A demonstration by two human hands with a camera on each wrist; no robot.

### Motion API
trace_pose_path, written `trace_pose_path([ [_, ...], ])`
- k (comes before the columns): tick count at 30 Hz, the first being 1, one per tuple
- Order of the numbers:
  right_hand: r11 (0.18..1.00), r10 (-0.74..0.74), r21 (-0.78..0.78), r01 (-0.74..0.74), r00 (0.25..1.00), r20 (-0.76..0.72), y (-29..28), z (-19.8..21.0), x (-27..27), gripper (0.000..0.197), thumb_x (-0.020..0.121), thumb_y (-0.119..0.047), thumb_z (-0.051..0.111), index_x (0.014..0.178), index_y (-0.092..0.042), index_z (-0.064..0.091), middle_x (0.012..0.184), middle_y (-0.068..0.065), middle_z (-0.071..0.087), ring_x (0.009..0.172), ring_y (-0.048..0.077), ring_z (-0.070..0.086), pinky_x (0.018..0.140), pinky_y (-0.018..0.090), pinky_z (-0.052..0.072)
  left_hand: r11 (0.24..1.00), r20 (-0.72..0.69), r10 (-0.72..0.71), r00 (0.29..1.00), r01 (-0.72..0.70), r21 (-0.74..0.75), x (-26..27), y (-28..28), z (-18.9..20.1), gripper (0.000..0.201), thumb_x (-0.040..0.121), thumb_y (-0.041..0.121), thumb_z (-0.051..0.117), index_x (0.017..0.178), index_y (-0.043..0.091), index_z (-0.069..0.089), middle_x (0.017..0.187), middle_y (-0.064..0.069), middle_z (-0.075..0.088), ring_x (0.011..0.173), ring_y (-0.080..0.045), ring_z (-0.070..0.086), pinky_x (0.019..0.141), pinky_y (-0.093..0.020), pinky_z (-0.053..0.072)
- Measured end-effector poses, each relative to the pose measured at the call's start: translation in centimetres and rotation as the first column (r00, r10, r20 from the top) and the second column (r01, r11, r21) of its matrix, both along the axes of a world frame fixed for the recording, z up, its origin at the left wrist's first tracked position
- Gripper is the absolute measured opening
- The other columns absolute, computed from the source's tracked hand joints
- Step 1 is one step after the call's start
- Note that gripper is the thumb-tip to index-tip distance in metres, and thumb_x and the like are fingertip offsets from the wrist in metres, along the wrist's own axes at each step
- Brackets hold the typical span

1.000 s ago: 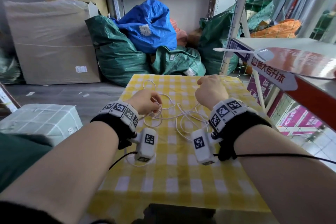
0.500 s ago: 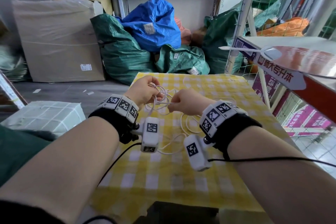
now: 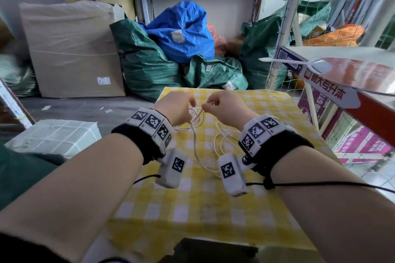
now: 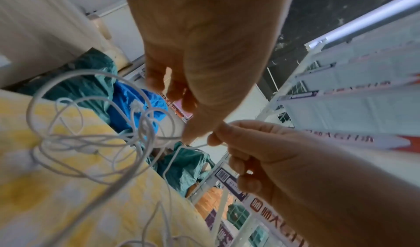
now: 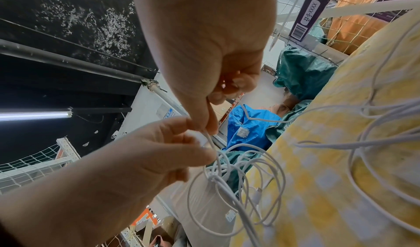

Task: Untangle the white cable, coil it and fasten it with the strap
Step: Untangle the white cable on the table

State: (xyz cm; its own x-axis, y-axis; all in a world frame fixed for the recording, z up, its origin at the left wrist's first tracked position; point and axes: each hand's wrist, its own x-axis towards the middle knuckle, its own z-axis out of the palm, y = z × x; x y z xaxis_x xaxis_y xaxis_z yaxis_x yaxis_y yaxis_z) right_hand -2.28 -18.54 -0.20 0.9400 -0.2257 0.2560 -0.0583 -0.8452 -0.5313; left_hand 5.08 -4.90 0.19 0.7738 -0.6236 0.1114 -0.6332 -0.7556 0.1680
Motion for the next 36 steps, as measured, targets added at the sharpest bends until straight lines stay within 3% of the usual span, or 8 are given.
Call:
trace_pose_path([
  [3, 1.000, 0.021, 0.011, -0.021, 0.999, 0.026, 0.1, 0.4, -0.2, 0.023, 0.090, -0.030, 0.060, 0.085, -0.011, 0.071, 0.058, -0.009, 0.045, 0.053, 0.005, 0.040, 0.049, 0.020, 0.028, 0.981, -0.069, -0.169, 0.983, 0.161, -0.113, -0.4, -0.9, 0.3, 0.027, 0.079, 0.017, 0.066, 0.106, 0.016, 0.065, 0.093, -0.001, 0.056, 0.093, -0.021, 0.054, 0.074, -0.027, 0.038],
  [7, 1.000, -0.001, -0.014, 0.003, 0.996, 0.091, -0.1, 0.5, -0.4, 0.022, 0.088, -0.028, 0.061, 0.085, -0.009, 0.072, 0.058, -0.012, 0.044, 0.055, 0.003, 0.040, 0.051, 0.018, 0.030, 0.992, -0.115, -0.123, 0.986, 0.122, -0.011, -0.2, -0.7, -0.3, 0.006, 0.081, 0.018, 0.064, 0.077, 0.017, 0.068, 0.088, -0.004, 0.067, 0.080, -0.015, 0.053, 0.068, -0.025, 0.038],
  [11, 0.994, -0.103, -0.017, 0.105, 0.989, 0.102, -0.4, 0.3, -0.5, 0.024, 0.090, -0.029, 0.058, 0.090, -0.010, 0.072, 0.072, -0.005, 0.054, 0.066, 0.012, 0.049, 0.059, 0.025, 0.037, 0.997, 0.036, -0.073, 0.997, 0.072, 0.036, 0.3, -0.5, -0.1, 0.020, 0.085, 0.015, 0.057, 0.095, 0.015, 0.074, 0.098, -0.006, 0.069, 0.090, -0.021, 0.058, 0.073, -0.027, 0.041],
  [14, 0.984, -0.173, -0.023, 0.176, 0.978, 0.119, -0.5, 0.4, -0.6, 0.024, 0.092, -0.031, 0.056, 0.090, -0.012, 0.071, 0.088, 0.003, 0.064, 0.081, 0.019, 0.059, 0.068, 0.030, 0.048, 0.993, 0.030, 0.007, 1.000, -0.003, -0.121, 1.0, -0.1, 0.2, 0.027, 0.087, 0.005, 0.052, 0.098, 0.016, 0.074, 0.107, -0.005, 0.069, 0.102, -0.023, 0.060, 0.086, -0.027, 0.043],
  [20, 0.960, -0.267, -0.042, 0.277, 0.950, 0.162, -1.2, 1.0, -0.7, 0.026, 0.093, -0.029, 0.053, 0.093, -0.011, 0.072, 0.102, 0.009, 0.067, 0.092, 0.025, 0.062, 0.069, 0.030, 0.049, 0.929, 0.027, 0.126, 0.992, -0.109, -0.353, 2.7, 0.9, 0.3, 0.031, 0.088, -0.003, 0.048, 0.098, 0.011, 0.074, 0.109, -0.008, 0.070, 0.104, -0.023, 0.061, 0.088, -0.026, 0.044],
  [25, 0.935, -0.346, -0.013, 0.353, 0.923, 0.165, -1.7, 1.2, -0.8, 0.026, 0.093, -0.031, 0.054, 0.095, -0.013, 0.073, 0.100, 0.006, 0.068, 0.090, 0.025, 0.063, 0.068, 0.028, 0.048, 0.931, 0.068, 0.248, 0.966, -0.218, -0.291, 4.3, 2.4, 0.2, 0.027, 0.089, 0.001, 0.052, 0.102, 0.015, 0.072, 0.112, -0.009, 0.067, 0.105, -0.028, 0.059, 0.090, -0.038, 0.049],
  [30, 0.906, -0.418, -0.007, 0.423, 0.897, 0.143, -2.0, 1.3, -0.8, 0.029, 0.094, -0.031, 0.052, 0.085, -0.012, 0.071, 0.088, 0.007, 0.066, 0.081, 0.025, 0.062, 0.062, 0.028, 0.044, 0.922, 0.117, 0.340, 0.933, -0.306, -0.235, 4.6, 4.4, -0.1, 0.025, 0.087, -0.004, 0.042, 0.093, 0.013, 0.060, 0.102, -0.014, 0.061, 0.094, -0.033, 0.054, 0.072, -0.035, 0.043],
  [36, 0.857, -0.515, 0.058, 0.512, 0.846, 0.141, -3.2, 1.5, -1.4, 0.029, 0.095, -0.027, 0.050, 0.084, -0.009, 0.070, 0.080, 0.007, 0.062, 0.077, 0.026, 0.060, 0.061, 0.029, 0.040, 0.889, 0.104, 0.437, 0.893, -0.447, 0.097, 6.1, 6.9, -0.6, 0.021, 0.086, 0.003, 0.050, 0.096, 0.009, 0.068, 0.103, -0.014, 0.066, 0.089, -0.032, 0.060, 0.075, -0.036, 0.048],
])
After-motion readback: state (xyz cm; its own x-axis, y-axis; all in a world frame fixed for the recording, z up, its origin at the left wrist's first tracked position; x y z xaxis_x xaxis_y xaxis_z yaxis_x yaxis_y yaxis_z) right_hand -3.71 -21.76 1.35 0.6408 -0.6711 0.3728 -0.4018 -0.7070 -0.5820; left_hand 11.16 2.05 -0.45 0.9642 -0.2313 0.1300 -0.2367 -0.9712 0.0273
